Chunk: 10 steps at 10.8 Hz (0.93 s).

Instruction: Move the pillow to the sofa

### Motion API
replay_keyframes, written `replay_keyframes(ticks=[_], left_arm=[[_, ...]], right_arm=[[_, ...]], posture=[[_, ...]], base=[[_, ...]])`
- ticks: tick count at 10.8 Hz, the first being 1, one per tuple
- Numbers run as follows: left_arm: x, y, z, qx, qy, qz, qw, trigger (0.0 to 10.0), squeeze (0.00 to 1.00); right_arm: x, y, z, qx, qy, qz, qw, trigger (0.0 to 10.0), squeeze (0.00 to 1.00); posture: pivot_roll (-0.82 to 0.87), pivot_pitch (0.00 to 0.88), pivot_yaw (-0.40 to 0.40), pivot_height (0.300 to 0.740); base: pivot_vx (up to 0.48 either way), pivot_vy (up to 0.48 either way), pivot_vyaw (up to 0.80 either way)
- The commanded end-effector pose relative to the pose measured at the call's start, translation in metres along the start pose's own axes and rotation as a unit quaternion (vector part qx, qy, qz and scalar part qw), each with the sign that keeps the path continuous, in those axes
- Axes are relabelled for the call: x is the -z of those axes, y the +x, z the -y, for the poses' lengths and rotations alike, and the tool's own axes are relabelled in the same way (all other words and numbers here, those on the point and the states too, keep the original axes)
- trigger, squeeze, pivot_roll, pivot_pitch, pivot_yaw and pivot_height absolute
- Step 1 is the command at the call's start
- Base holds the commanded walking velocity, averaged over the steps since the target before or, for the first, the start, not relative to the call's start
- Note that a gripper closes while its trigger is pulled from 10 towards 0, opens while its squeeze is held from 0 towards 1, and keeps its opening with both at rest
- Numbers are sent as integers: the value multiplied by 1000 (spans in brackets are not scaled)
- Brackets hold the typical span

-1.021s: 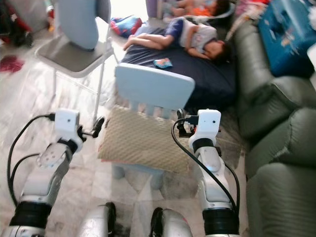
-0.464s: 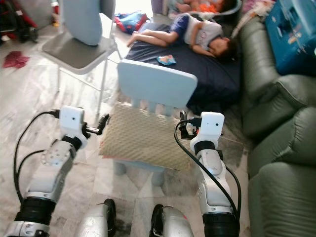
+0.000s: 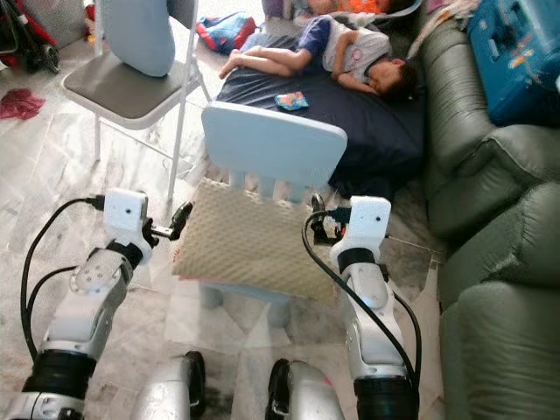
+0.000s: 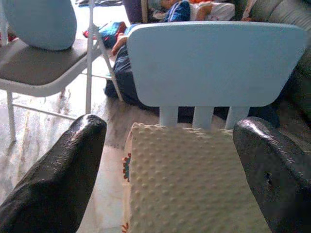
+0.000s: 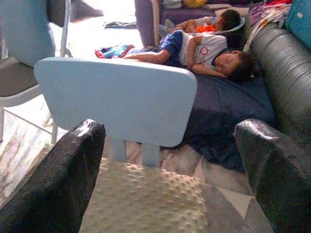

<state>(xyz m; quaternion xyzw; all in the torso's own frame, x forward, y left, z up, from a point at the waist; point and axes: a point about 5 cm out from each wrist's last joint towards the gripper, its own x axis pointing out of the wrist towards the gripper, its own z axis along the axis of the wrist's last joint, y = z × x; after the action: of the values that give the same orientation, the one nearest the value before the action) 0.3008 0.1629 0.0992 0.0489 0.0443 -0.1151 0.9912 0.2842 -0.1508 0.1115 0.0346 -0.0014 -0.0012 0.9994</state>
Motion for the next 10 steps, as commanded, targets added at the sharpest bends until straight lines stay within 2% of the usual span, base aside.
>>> replay_keyframes(ticks=[1,4,8,10], left_arm=[[8,-2,4,3,-1,-15,1000,10000,0],[9,-2,7,7,-6,-16,1000,10000,0],[6,3,11,3,6,-11,1000,10000,0],[9,3,6,-18,6,-22,1000,10000,0]], right_arm=[[-3,1,3,4,4,3,1000,10000,0],[-3,1,1,2,1,3,1000,10000,0],[-3,5,-2,-10,7,3,1000,10000,0],[-2,3,-5,-29,6,2,1000,10000,0]], posture=[[-13,203,-64,647],[-16,201,-65,603],[-17,198,-65,603],[-16,202,-68,603]], base=[[0,0,0],[0,0,0],[0,0,0],[0,0,0]])
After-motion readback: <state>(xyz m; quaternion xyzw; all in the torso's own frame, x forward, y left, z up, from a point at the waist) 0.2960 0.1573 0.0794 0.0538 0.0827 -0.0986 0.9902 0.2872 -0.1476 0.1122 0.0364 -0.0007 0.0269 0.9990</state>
